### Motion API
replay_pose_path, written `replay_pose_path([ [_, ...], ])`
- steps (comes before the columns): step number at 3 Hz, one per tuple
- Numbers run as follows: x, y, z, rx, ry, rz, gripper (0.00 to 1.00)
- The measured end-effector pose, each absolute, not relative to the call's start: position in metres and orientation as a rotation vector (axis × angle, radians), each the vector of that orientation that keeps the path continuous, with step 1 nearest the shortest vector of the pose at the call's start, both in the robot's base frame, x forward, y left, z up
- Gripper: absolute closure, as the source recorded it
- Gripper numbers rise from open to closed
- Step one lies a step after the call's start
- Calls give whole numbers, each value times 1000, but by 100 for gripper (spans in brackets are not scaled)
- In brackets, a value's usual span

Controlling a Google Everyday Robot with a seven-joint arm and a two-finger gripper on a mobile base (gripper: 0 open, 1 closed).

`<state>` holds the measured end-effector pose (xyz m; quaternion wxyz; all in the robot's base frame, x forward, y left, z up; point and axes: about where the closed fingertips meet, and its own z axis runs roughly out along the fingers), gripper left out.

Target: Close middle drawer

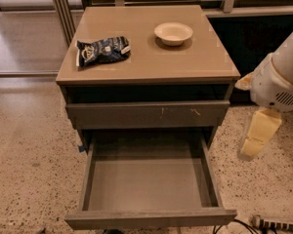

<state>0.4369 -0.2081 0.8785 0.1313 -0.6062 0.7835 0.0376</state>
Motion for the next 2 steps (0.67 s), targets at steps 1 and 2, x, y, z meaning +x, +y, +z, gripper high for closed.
replay_pose_path([
  [1, 437, -200, 813, -1814, 2279, 239, 0],
  [2, 436, -199, 750, -1843, 2294, 346, 0],
])
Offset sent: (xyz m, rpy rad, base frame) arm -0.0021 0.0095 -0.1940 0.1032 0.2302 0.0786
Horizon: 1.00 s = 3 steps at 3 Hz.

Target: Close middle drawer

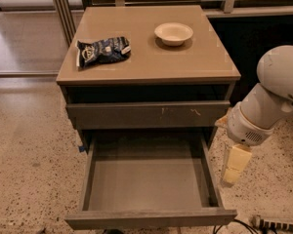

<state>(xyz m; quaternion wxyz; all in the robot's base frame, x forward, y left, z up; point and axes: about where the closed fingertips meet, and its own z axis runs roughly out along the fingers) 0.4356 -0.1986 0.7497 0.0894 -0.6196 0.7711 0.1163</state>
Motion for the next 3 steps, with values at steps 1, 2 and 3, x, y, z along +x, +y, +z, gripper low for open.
replay_pose_path([
  [1, 436, -199, 750, -1843, 2293, 346, 0],
  [2, 433, -195, 754, -1865, 2276, 336, 0],
  [3, 423, -192, 734, -1915, 2233, 330, 0],
])
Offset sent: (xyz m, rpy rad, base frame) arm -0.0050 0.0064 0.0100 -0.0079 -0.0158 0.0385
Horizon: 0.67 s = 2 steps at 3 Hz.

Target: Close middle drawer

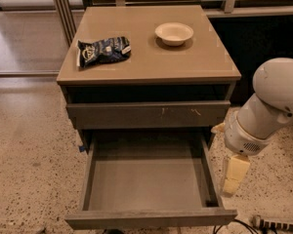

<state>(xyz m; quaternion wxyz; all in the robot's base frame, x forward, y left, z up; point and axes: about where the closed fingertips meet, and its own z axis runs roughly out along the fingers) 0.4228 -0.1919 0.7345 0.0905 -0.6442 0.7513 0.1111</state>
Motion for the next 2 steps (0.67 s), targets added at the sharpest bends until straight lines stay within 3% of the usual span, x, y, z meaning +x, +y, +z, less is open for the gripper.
replay_pose_path([
  [2, 416, -170, 617, -2020, 2186, 436, 50],
])
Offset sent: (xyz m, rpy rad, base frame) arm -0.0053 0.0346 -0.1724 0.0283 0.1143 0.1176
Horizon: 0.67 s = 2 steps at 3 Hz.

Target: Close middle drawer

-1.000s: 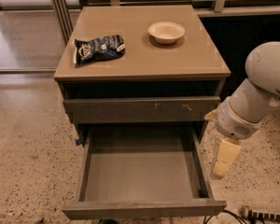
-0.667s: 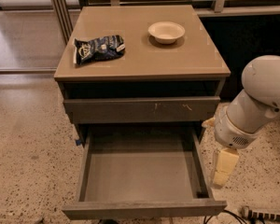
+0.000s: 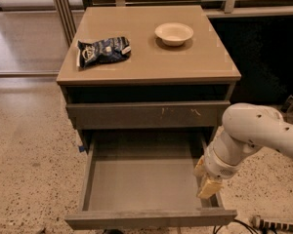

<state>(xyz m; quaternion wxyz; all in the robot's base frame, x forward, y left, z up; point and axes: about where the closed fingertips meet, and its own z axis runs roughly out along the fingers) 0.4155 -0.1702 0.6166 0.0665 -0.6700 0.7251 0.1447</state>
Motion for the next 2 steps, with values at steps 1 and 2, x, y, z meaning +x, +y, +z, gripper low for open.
replay_pose_path([
  [1, 415, -170, 614, -2019, 2187, 442, 73],
  [2, 415, -170, 614, -2019, 2187, 442, 96],
])
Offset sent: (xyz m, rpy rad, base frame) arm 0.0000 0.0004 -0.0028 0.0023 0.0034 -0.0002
